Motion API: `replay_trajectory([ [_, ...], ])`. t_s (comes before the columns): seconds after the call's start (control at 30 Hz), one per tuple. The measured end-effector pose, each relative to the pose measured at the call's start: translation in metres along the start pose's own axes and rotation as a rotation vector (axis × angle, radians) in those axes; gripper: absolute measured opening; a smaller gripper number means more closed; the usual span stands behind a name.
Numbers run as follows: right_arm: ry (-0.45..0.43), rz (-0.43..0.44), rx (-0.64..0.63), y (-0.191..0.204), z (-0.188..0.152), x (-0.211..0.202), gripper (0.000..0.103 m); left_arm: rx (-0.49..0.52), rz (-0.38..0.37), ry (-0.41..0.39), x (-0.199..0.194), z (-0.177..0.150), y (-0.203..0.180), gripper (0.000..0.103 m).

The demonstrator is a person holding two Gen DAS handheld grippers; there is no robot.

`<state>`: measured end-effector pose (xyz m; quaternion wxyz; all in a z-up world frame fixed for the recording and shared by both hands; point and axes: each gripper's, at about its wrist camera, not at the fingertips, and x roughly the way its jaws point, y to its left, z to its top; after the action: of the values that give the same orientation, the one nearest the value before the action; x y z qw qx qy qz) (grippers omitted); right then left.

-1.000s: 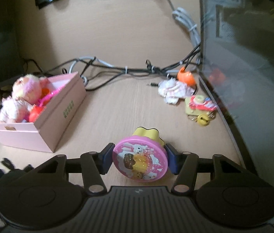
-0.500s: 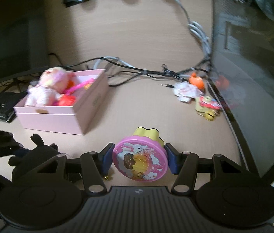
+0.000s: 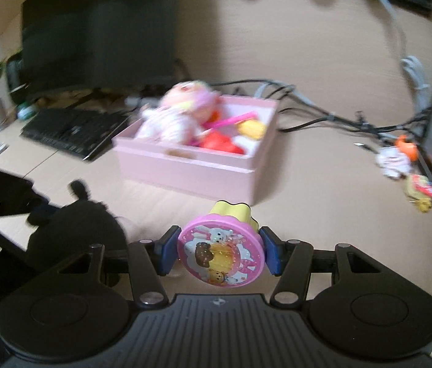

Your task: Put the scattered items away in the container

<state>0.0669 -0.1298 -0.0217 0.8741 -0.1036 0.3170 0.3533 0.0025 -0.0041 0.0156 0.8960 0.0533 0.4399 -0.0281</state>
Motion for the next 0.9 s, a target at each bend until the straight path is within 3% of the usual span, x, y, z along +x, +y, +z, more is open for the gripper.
replay_trajectory([
  [0.23,0.018,0.022,-0.014,0.029,-0.002,0.006,0.056,-0.018,0.012,-0.009,-0.014,-0.018,0.017,0.073],
  [0.33,0.017,0.022,-0.016,0.036,-0.001,0.007,0.056,-0.014,0.01,-0.032,-0.021,-0.022,0.022,0.06],
  [0.43,0.016,0.023,-0.026,0.046,0.0,0.01,0.056,0.004,0.007,-0.045,-0.024,-0.026,0.026,0.059],
  [0.53,0.025,0.014,-0.04,0.053,-0.001,0.013,0.056,0.023,-0.018,-0.055,-0.026,-0.03,0.028,0.064],
  [0.57,0.03,0.009,-0.043,0.054,-0.002,0.014,0.056,0.037,-0.036,-0.053,-0.026,-0.031,0.028,0.074],
  [0.63,0.04,0.0,-0.05,0.056,-0.004,0.016,0.056,0.06,-0.06,-0.05,-0.025,-0.033,0.027,0.084],
  [0.9,0.089,-0.043,-0.063,0.057,-0.015,0.023,0.056,0.077,-0.08,0.001,-0.002,-0.037,0.029,0.083],
])
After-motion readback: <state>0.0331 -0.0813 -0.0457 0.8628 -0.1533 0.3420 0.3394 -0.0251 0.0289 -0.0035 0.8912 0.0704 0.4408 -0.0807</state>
